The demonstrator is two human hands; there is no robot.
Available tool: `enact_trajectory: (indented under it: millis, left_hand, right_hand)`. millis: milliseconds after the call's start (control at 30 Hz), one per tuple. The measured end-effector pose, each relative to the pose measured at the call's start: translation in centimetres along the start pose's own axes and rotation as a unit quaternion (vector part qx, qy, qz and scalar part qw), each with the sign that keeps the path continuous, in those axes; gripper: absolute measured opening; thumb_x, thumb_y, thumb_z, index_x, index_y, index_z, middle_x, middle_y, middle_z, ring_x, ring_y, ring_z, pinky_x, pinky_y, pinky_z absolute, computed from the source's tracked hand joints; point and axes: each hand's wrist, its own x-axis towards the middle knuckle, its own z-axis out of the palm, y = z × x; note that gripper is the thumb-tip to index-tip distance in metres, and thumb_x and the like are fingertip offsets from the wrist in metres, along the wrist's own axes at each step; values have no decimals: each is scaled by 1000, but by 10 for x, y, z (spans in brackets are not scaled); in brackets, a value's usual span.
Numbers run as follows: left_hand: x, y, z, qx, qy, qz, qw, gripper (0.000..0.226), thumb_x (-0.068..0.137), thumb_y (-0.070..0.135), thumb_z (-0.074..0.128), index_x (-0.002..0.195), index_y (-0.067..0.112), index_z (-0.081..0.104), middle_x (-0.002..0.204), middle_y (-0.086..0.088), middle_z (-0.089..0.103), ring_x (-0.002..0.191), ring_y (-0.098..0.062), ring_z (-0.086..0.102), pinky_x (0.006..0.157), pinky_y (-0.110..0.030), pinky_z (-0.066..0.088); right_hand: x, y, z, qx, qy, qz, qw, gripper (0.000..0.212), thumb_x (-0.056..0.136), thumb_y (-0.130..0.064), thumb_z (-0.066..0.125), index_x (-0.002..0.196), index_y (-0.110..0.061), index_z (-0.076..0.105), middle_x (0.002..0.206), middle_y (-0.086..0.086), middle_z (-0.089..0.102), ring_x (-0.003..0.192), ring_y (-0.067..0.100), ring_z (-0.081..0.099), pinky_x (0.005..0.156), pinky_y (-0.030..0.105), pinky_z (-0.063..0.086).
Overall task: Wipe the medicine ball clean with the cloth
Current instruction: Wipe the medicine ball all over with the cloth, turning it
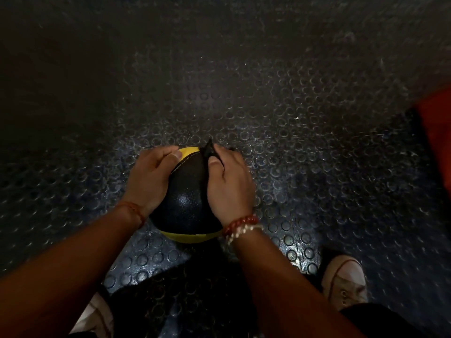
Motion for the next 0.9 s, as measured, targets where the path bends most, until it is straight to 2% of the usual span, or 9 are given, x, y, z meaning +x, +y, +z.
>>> enact_trajectory:
  millis: [100, 200, 300, 400, 567, 633, 733, 800, 900]
  left_hand:
    - [1, -5, -3, 14, -14, 1, 1000, 57, 82, 66, 46, 117, 29, 71, 121, 1, 65, 119, -18, 57, 107, -49, 42]
    - [-7, 1, -3, -20, -2, -21, 1000, 49, 77, 63, 49, 111, 33, 69, 123, 1, 60, 118, -15, 54, 108, -40, 40]
    - [-9, 5, -2, -42, 7, -37, 998, 44, 77, 60, 52, 111, 37, 68, 126, 1, 58, 119, -15, 54, 106, -37, 40]
    - [-5, 4, -2, -29, 5, -28, 999, 45, 76, 63, 51, 109, 38, 68, 125, -1, 60, 120, -16, 54, 108, -37, 38]
    - [-5, 7, -4, -33, 10, -26, 999, 46, 70, 68, 48, 104, 41, 66, 124, -1, 61, 119, -16, 55, 110, -42, 40]
    - [-8, 8, -4, -29, 4, -20, 999, 46, 71, 67, 49, 105, 41, 66, 123, 0, 60, 119, -14, 55, 110, -40, 40]
    - [-10, 7, -3, -20, 2, -13, 1000, 44, 77, 62, 52, 110, 37, 66, 122, 0, 58, 117, -13, 54, 109, -38, 40]
    - [-11, 6, -3, -7, 1, -13, 1000, 45, 81, 56, 51, 115, 32, 67, 122, 0, 57, 118, -13, 53, 107, -36, 39]
    - [-13, 7, -3, 21, -15, -3, 1000, 61, 78, 64, 46, 122, 27, 68, 126, 1, 57, 120, -12, 51, 107, -34, 37]
  right_hand:
    - [31, 11, -1, 54, -73, 76, 993, 33, 94, -33, 46, 116, -20, 66, 119, 0, 63, 109, 21, 56, 98, 38, 43]
    - [45, 25, -1, 175, -107, 230, 951, 28, 89, -32, 50, 95, -15, 71, 110, 7, 67, 106, 28, 59, 99, 42, 44]
    - [32, 45, 0, 214, -87, 353, 906, 25, 92, -30, 50, 91, -13, 68, 111, 10, 65, 106, 27, 59, 99, 38, 43]
    - [5, 46, 9, 282, -4, 396, 874, 29, 83, -35, 50, 83, -13, 70, 104, 8, 68, 102, 28, 61, 99, 45, 45]
    - [-23, 15, 9, 234, 77, 298, 922, 39, 97, -30, 43, 135, -24, 50, 140, -3, 44, 125, 16, 43, 106, 29, 31]
    - [-23, 3, 3, 160, 50, 206, 964, 39, 97, -34, 41, 135, -28, 49, 141, -7, 41, 129, 14, 38, 107, 27, 25]
    - [-8, -10, 0, 39, -15, 60, 997, 37, 96, -36, 41, 129, -29, 55, 132, -8, 50, 123, 16, 45, 106, 40, 35]
    - [10, -12, -4, -4, -61, 32, 998, 35, 96, -36, 40, 125, -28, 58, 127, -5, 53, 117, 20, 50, 100, 38, 40]
    - [35, 2, -6, 5, -118, 84, 989, 31, 96, -34, 42, 113, -22, 65, 119, 2, 60, 107, 23, 56, 90, 32, 42]
